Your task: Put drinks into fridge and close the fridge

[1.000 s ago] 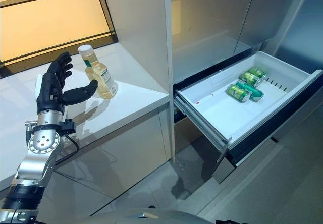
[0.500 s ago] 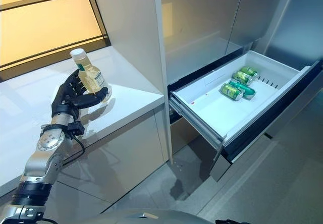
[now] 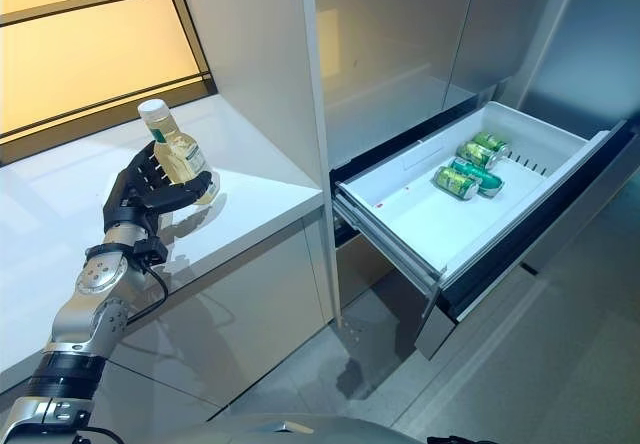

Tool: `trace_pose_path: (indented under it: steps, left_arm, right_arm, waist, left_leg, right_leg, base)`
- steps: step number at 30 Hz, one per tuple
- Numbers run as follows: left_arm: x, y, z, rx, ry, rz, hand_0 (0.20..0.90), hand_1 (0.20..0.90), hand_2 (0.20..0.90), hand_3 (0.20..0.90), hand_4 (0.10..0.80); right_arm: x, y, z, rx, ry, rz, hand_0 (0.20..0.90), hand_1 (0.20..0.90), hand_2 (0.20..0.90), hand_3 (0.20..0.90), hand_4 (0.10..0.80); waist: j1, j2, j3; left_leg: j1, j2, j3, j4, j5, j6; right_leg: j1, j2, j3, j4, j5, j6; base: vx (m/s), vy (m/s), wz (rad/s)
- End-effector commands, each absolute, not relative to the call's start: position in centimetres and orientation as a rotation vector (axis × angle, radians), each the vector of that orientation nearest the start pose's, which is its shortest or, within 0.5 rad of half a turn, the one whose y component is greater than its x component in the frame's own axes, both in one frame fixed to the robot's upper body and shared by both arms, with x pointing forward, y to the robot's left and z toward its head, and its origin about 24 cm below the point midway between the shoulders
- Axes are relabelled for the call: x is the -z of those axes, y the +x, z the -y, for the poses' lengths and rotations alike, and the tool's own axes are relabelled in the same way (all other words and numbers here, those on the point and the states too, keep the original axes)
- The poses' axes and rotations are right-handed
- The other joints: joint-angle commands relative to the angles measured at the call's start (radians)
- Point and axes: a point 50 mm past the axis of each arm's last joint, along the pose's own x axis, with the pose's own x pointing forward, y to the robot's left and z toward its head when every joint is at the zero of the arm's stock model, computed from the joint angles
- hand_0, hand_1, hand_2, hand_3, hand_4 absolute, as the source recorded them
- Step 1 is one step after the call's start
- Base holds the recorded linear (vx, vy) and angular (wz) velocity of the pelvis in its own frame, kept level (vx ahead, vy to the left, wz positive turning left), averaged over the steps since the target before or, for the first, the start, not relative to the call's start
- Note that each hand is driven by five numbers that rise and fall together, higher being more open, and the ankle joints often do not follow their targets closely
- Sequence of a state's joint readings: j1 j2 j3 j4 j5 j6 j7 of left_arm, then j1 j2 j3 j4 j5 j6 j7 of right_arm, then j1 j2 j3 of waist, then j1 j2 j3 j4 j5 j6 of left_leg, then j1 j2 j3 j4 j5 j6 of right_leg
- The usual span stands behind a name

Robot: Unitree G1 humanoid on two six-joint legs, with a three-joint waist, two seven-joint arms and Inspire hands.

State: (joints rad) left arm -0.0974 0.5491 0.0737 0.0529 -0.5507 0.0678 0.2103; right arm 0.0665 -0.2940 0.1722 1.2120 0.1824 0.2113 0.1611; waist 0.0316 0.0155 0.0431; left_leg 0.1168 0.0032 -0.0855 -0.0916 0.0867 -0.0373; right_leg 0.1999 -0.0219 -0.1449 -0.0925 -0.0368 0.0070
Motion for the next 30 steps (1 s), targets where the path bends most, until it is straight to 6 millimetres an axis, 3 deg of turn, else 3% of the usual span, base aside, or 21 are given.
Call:
trace_pose_path:
  steps: [1,28,29,30]
  left_arm:
    - [-17.2,29.8,-27.5,-0.281,0.025,0.362,0.9,0.9,0.9,0.9,0.8]
    - [-18.5,31.2,-27.9,-0.368,-0.009,0.435,0.9,0.9,0.9,0.9,0.8]
    - [-18.5,31.2,-27.9,-0.37,-0.008,0.436,0.589,0.589,0.589,0.538,0.438]
    - [-18.5,31.2,-27.9,-0.371,-0.009,0.437,0.533,0.533,0.533,0.472,0.372]
  right_arm:
    - [16.9,5.1,22.3,-0.085,-0.051,-1.499,0.9,0.9,0.9,0.9,0.8]
    - [17.0,4.8,22.2,-0.102,-0.07,-1.51,0.9,0.9,0.9,0.9,0.8]
    - [17.0,4.8,22.2,-0.102,-0.07,-1.51,0.9,0.9,0.9,0.9,0.8]
    - [17.0,4.8,22.2,-0.103,-0.071,-1.511,0.9,0.9,0.9,0.9,0.8]
  waist:
    - [-0.008,-0.009,-0.01]
    - [-0.036,-0.009,-0.02]
    - [-0.037,-0.009,-0.021]
    - [-0.038,-0.009,-0.021]
  left_leg:
    - [0.041,-0.057,0.012,0.005,-0.12,0.057]
    - [0.048,-0.056,0.024,0.005,-0.125,0.056]
    - [0.048,-0.056,0.025,0.005,-0.125,0.055]
    - [0.048,-0.056,0.025,0.005,-0.125,0.055]
  right_leg:
    - [-0.041,0.007,0.041,0.024,0.025,0.044]
    - [-0.043,0.011,0.06,0.025,0.026,0.045]
    - [-0.043,0.011,0.06,0.026,0.025,0.045]
    - [-0.043,0.011,0.061,0.026,0.025,0.045]
  base:
    - [0.0,0.0,0.0]
    - [0.006,-0.002,-0.02]
    - [0.0,-0.005,-0.03]
    - [0.002,-0.002,-0.04]
